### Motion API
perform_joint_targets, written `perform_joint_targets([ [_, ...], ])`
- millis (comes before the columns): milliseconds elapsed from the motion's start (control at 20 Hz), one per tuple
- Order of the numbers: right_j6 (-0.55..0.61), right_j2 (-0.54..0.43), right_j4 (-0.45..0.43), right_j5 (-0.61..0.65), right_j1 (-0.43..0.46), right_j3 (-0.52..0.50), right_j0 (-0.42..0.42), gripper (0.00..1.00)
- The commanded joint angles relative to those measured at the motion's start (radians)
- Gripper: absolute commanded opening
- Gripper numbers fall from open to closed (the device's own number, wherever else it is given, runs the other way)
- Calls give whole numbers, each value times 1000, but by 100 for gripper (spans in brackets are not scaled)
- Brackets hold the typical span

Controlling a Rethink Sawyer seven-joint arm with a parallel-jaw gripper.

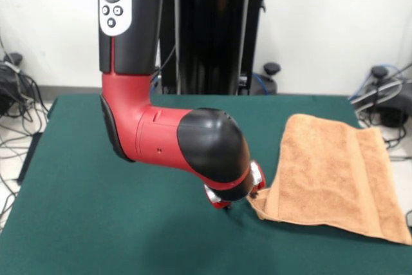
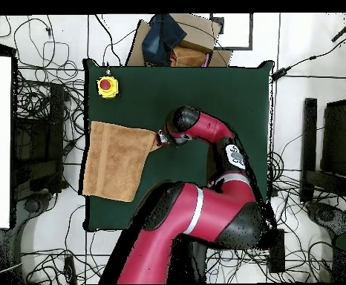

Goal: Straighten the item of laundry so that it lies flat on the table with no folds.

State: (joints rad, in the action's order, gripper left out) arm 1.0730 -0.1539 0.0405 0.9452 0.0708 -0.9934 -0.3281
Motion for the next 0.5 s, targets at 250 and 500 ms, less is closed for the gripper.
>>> perform_joint_targets([
  [250,5,-173,6,-196,158,27,-43,100],
  [500,39,-185,-2,-210,116,-43,-48,100],
])
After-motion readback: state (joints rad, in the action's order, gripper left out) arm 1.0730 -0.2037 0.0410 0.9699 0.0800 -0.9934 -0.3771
